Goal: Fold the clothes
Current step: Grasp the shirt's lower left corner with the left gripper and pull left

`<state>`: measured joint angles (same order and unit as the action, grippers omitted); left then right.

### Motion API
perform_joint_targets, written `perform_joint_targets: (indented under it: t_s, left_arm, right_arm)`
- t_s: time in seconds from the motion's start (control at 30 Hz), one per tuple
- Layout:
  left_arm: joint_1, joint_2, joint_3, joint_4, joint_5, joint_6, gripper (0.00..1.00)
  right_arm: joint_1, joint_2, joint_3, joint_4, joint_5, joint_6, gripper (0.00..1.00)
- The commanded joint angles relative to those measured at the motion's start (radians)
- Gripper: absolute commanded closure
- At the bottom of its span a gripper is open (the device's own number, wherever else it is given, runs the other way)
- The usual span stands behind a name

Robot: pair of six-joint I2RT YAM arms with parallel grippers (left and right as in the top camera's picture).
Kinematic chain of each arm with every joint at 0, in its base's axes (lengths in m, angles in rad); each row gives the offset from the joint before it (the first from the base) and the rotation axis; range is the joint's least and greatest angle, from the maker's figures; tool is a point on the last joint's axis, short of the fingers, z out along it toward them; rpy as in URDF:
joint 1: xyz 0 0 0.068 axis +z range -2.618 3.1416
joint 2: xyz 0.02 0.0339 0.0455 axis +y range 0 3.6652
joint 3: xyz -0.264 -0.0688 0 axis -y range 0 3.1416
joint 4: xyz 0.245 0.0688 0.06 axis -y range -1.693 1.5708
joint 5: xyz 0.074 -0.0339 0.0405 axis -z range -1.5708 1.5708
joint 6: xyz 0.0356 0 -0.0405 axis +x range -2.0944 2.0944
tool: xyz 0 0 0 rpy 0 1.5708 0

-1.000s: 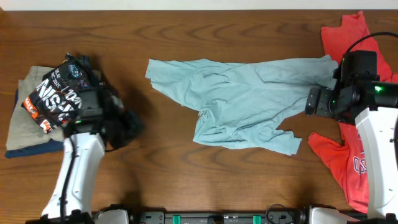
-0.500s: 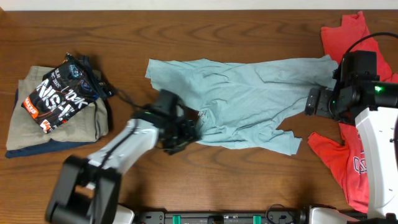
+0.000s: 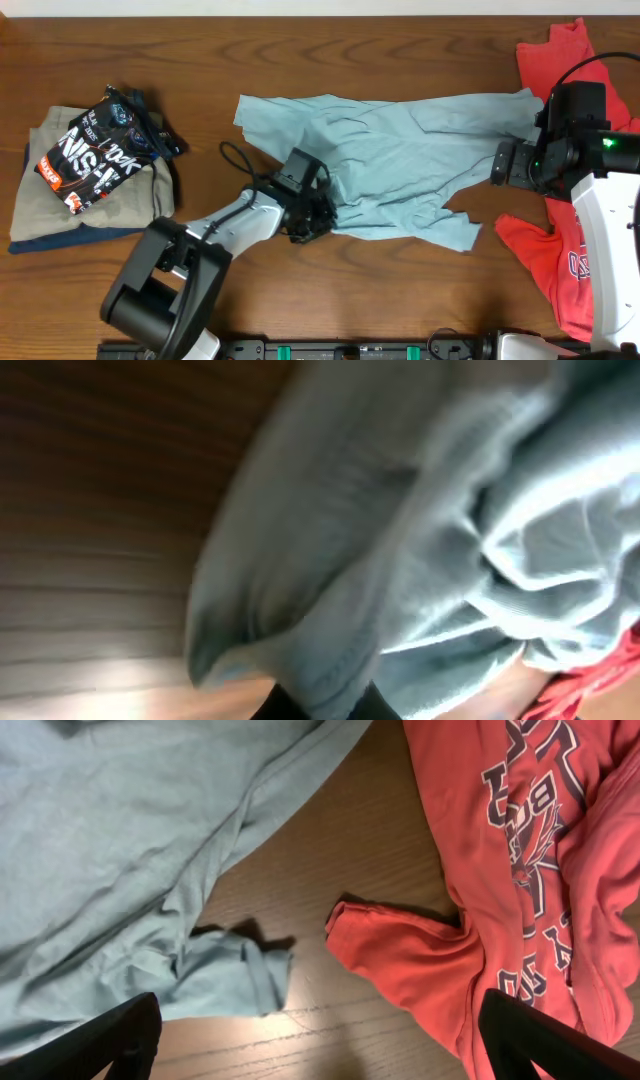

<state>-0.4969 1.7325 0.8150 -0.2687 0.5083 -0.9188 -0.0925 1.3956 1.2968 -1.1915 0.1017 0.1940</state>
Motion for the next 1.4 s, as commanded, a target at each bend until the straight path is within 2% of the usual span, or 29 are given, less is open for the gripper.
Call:
perform_joint_targets:
  t_s: [0.0, 0.13, 0.27, 0.37, 0.4, 0.47, 0.57, 0.7, 0.93, 1.1, 1.17, 1.27, 1.37]
  left_arm:
    - [0.124, -0.023, -0.009, -0.085, -0.103, 0.099, 0.94]
    - [0.336, -0.127, 0.025, -0.227, -0.182, 0.234, 0.94]
    - [0.509, -0.224, 0.048, -0.276, -0.204, 0.298, 0.93]
    - [0.567, -0.270, 0.047, -0.319, -0.160, 0.298, 0.39]
    - [0.566, -0.275, 0.047, -0.340, -0.149, 0.298, 0.28]
    - [0.547, -0.275, 0.046, -0.389, -0.114, 0.298, 0.21]
    - [0.478, -0.274, 0.020, -0.433, -0.093, 0.298, 0.21]
    - [0.364, -0.267, -0.039, -0.415, -0.094, 0.262, 0.22]
    - [0.208, -0.212, -0.114, -0.270, -0.142, 0.071, 0.22]
    - [0.174, -0.167, -0.117, -0.166, -0.208, 0.027, 0.23]
    - [0.174, -0.153, -0.117, -0.139, -0.215, 0.010, 0.28]
    - [0.174, -0.135, -0.117, -0.119, -0.214, -0.017, 0.41]
    - [0.174, -0.131, -0.117, -0.134, -0.214, -0.019, 0.51]
  right_arm:
    - [-0.014, -0.016, 0.015, -0.002, -0.001, -0.008, 0.01]
    - [-0.014, -0.016, 0.015, -0.001, -0.001, -0.008, 0.01]
    - [-0.014, -0.016, 0.015, 0.000, -0.001, -0.008, 0.01]
    - [-0.014, -0.016, 0.015, 0.001, -0.001, -0.008, 0.01]
    - [-0.014, -0.016, 0.015, 0.002, -0.001, -0.008, 0.01]
    - [-0.014, -0.015, 0.015, 0.002, -0.001, -0.008, 0.01]
    - [-0.014, -0.016, 0.015, 0.002, -0.001, -0.008, 0.01]
    - [-0.014, -0.016, 0.015, 0.002, -0.001, -0.008, 0.01]
    - [-0.014, -0.016, 0.015, -0.002, -0.002, -0.008, 0.01]
    - [-0.014, -0.016, 0.015, -0.008, -0.001, -0.008, 0.01]
    - [-0.014, -0.016, 0.015, -0.011, -0.001, -0.008, 0.01]
    - [-0.014, -0.016, 0.015, -0.012, -0.001, -0.008, 0.01]
    - [-0.014, -0.016, 0.015, -0.011, -0.001, -0.008, 0.01]
